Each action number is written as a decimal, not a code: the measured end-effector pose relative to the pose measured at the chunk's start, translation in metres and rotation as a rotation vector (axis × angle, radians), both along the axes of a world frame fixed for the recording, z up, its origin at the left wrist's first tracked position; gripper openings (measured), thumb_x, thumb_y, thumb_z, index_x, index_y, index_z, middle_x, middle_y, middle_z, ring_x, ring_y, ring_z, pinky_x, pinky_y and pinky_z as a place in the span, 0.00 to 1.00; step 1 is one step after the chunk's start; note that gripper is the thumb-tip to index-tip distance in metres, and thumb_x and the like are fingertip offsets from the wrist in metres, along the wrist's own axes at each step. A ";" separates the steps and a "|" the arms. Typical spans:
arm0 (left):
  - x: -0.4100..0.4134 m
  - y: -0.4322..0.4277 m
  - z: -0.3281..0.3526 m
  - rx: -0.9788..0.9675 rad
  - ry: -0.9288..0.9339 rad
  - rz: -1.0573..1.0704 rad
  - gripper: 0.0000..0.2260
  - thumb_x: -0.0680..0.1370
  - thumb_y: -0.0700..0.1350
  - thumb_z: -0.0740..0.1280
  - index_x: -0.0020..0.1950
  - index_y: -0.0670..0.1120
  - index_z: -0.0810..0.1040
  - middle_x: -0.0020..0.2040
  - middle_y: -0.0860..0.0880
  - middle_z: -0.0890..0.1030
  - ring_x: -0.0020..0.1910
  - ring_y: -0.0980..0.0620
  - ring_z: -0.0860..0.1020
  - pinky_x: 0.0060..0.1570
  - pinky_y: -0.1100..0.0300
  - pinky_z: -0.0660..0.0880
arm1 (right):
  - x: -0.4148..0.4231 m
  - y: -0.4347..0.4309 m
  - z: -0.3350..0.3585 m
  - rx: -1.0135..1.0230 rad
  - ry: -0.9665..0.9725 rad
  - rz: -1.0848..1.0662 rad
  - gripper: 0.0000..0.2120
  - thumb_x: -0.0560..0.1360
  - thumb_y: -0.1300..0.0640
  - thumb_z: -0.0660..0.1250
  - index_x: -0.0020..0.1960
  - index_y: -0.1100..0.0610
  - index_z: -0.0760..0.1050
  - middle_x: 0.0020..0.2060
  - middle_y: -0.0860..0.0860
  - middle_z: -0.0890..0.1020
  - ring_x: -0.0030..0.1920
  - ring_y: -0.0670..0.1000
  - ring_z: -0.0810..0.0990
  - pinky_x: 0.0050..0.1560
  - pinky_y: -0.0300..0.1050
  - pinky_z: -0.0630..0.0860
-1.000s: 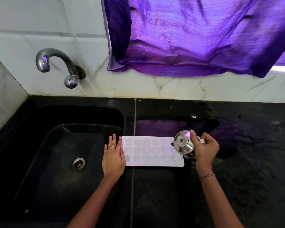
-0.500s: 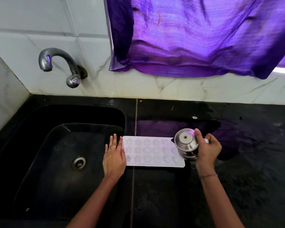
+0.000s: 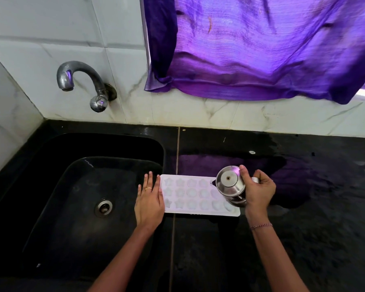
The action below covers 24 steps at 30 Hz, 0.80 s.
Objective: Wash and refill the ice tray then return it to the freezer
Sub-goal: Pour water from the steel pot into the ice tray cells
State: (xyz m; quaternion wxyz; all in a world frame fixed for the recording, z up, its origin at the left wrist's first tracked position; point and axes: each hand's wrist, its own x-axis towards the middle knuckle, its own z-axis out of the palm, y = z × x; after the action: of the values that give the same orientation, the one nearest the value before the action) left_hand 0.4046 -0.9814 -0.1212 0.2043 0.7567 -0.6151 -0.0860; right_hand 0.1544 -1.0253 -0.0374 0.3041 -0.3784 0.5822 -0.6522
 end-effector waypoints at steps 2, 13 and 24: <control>0.000 0.001 -0.001 -0.007 -0.005 -0.001 0.21 0.82 0.45 0.50 0.76 0.47 0.58 0.78 0.47 0.54 0.77 0.52 0.48 0.75 0.54 0.46 | 0.002 0.000 0.000 -0.003 0.019 0.006 0.25 0.68 0.59 0.76 0.26 0.54 0.59 0.19 0.42 0.62 0.24 0.42 0.61 0.26 0.32 0.64; 0.001 0.000 -0.004 -0.013 -0.017 0.004 0.21 0.82 0.46 0.50 0.76 0.47 0.58 0.77 0.47 0.54 0.77 0.52 0.48 0.75 0.55 0.47 | 0.003 0.001 -0.002 -0.043 0.106 0.013 0.25 0.68 0.60 0.75 0.25 0.53 0.60 0.18 0.41 0.65 0.22 0.41 0.63 0.26 0.28 0.65; 0.000 0.000 -0.004 -0.018 -0.016 0.004 0.23 0.80 0.48 0.45 0.75 0.47 0.59 0.77 0.47 0.55 0.77 0.52 0.48 0.75 0.54 0.47 | 0.005 0.003 -0.001 -0.046 0.117 0.017 0.24 0.68 0.60 0.75 0.26 0.54 0.61 0.18 0.41 0.67 0.23 0.40 0.65 0.27 0.28 0.66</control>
State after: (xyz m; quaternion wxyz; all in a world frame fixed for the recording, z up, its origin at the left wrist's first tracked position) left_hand 0.4050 -0.9814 -0.1253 0.2064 0.7568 -0.6158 -0.0737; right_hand 0.1594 -1.0228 -0.0379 0.2661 -0.4279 0.5806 -0.6395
